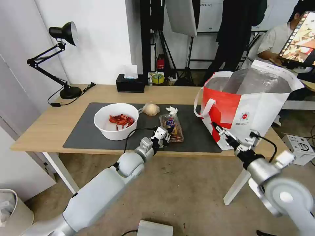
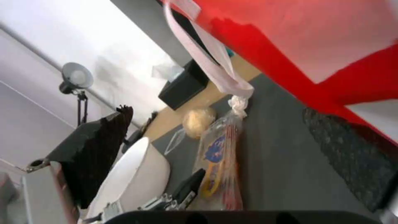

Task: Pick up the trash from the table and place it into the takeout bag.

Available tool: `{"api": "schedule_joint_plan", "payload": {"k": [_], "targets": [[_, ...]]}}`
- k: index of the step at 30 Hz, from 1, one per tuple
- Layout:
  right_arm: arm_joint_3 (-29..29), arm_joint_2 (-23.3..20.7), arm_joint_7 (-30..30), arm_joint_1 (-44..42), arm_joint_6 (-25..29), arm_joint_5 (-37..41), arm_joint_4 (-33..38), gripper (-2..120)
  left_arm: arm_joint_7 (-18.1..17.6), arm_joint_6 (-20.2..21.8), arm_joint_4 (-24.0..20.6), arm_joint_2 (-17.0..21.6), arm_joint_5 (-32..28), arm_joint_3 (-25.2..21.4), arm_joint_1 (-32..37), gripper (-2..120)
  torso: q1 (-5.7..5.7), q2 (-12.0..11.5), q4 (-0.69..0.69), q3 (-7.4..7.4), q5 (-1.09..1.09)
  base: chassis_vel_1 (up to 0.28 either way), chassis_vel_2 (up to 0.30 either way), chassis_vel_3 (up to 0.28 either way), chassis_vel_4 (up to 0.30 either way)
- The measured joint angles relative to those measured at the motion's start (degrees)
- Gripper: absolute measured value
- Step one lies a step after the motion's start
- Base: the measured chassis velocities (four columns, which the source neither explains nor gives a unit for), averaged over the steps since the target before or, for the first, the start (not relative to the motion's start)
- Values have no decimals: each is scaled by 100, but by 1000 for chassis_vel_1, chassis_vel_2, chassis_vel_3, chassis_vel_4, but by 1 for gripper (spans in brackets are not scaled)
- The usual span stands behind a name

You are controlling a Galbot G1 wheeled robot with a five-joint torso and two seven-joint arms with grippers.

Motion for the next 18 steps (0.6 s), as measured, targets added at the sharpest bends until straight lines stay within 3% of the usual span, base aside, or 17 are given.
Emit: {"api": "schedule_joint_plan", "payload": {"k": [10,18], "targets": [[-1328,369,705,1668,-530,528,-1029,100,-12,-20,73,13,7,-76,36,0,0,0,1,0,-1,0,0,0,0],[-1791,719,1144,2365,-954,543,-1666,100,-18,-35,53,9,6,-81,46,0,0,0,0,0,-1,0,0,0,0]]}}
